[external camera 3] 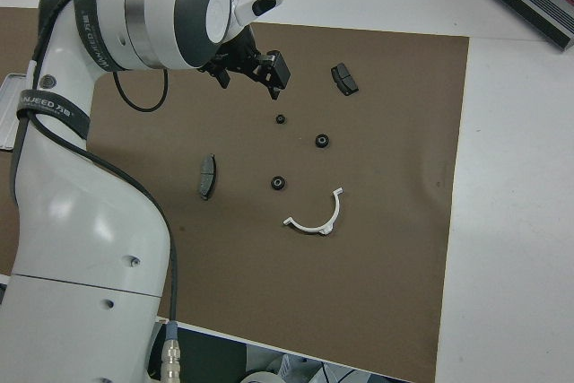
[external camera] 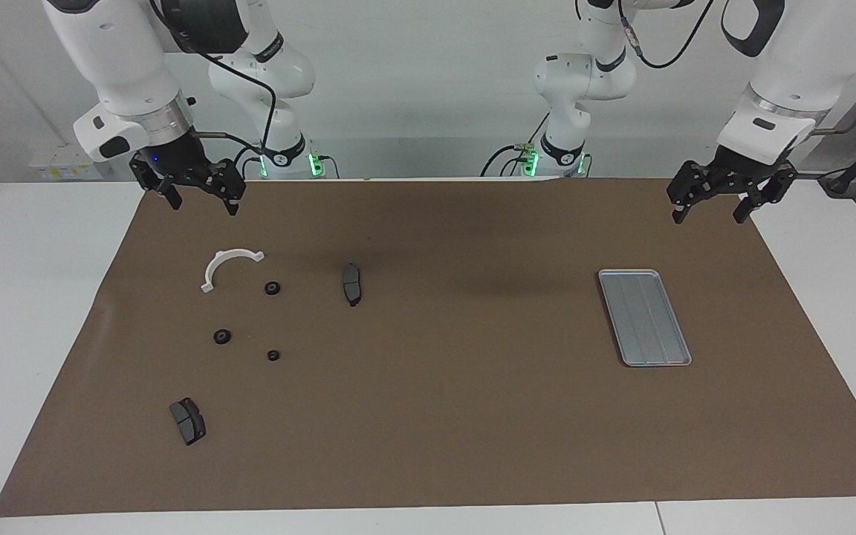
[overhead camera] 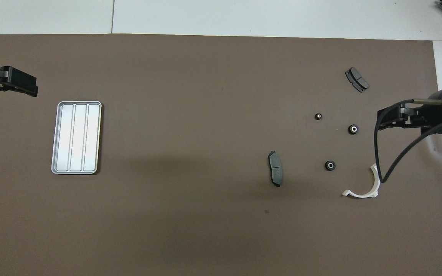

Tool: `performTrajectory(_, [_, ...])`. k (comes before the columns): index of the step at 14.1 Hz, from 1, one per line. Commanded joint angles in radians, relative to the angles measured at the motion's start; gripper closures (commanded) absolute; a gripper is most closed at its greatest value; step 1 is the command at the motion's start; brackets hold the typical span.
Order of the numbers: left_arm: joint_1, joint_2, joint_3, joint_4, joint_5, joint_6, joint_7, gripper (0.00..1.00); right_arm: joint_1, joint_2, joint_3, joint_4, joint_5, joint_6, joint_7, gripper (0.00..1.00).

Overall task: Pick bearing gear from pile to tray
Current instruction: 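Grasp the small black bearing nearest the right gripper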

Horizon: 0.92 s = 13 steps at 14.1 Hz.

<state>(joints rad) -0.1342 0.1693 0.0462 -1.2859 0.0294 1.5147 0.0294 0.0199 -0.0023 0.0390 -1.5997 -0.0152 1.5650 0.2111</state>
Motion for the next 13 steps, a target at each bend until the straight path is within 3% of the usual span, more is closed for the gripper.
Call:
performTrajectory(1, [0.008, -0.005, 0.000, -0.015, -0.017, 0.019, -0.006, 0.00, -0.009, -0.027, 0.002, -0.029, 0.026, 0.001, -0.002, 0.00])
performTrajectory(10, [0.008, -0.007, 0.000, -0.019, -0.017, 0.021, -0.008, 0.00, -0.029, -0.025, 0.002, -0.029, 0.026, 0.013, 0.001, 0.00])
performTrajectory(13, [0.007, -0.005, 0.000, -0.019, -0.016, 0.021, -0.006, 0.00, -0.032, -0.034, 0.002, -0.074, 0.027, 0.095, -0.002, 0.00])
